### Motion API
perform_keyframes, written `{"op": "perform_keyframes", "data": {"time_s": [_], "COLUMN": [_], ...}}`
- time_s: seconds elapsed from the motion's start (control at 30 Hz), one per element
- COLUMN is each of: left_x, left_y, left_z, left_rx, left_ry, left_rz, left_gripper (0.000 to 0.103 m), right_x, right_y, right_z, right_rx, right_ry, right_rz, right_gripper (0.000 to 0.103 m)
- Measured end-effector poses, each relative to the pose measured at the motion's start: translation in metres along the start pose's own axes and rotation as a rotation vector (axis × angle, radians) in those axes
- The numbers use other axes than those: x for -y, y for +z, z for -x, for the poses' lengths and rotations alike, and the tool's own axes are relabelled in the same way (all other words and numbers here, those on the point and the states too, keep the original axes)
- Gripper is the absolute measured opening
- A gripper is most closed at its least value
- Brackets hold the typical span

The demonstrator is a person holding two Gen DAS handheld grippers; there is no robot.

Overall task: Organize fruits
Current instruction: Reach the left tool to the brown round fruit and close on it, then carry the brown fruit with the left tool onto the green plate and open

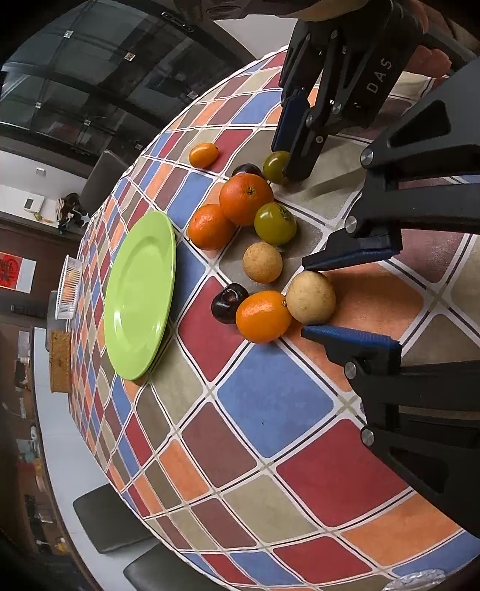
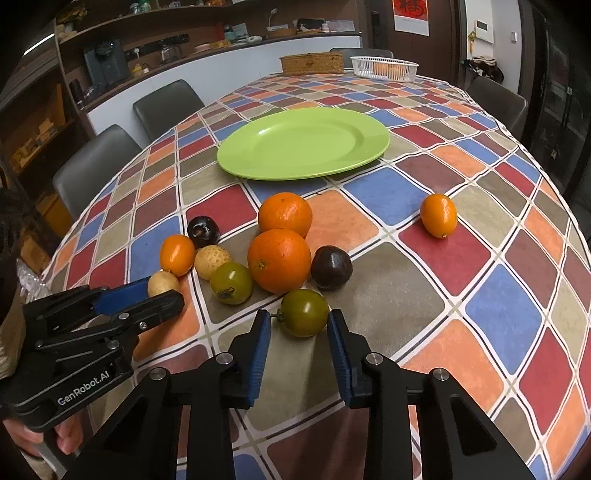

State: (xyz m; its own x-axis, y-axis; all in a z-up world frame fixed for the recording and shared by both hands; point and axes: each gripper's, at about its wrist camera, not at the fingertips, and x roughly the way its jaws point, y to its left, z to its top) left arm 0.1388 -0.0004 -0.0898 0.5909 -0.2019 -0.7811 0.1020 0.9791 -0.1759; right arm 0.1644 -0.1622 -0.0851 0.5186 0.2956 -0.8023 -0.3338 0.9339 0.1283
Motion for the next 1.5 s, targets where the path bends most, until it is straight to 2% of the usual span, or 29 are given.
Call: {"op": "perform_keyframes", "data": {"time_s": [0.33, 0.87, 1.1, 1.13, 1.17, 1.2, 1.5], "left_x": [0.01, 0.015, 0.012, 0.012, 0.012, 0.011, 0.004], "left_y": [0.007, 0.048, 0.083, 0.088, 0.095, 0.1, 0.151], "left_z": [0.024, 0.031, 0.018, 0.015, 0.012, 0.01, -0.037], "left_rx": [0.061, 0.12, 0.12, 0.121, 0.121, 0.12, 0.063], "left_ry": [-0.005, -0.009, -0.018, -0.022, -0.028, -0.029, -0.039], "left_rz": [-0.032, -0.074, -0.09, -0.09, -0.091, -0.09, -0.11], "left_gripper": [0.03, 0.03, 0.03, 0.03, 0.03, 0.03, 0.03], "right_x": [-0.004, -0.004, 0.002, 0.003, 0.005, 0.006, 0.024], "right_y": [0.001, 0.035, 0.066, 0.072, 0.079, 0.084, 0.13], "right_z": [0.022, 0.037, 0.029, 0.027, 0.024, 0.022, -0.007], "right_rx": [0.044, 0.11, 0.135, 0.136, 0.138, 0.14, 0.129], "right_ry": [0.035, 0.06, 0.066, 0.069, 0.074, 0.077, 0.065], "right_rz": [0.01, 0.039, 0.047, 0.045, 0.042, 0.044, 0.025], "right_gripper": [0.03, 0.024, 0.019, 0.016, 0.008, 0.007, 0.007]}}
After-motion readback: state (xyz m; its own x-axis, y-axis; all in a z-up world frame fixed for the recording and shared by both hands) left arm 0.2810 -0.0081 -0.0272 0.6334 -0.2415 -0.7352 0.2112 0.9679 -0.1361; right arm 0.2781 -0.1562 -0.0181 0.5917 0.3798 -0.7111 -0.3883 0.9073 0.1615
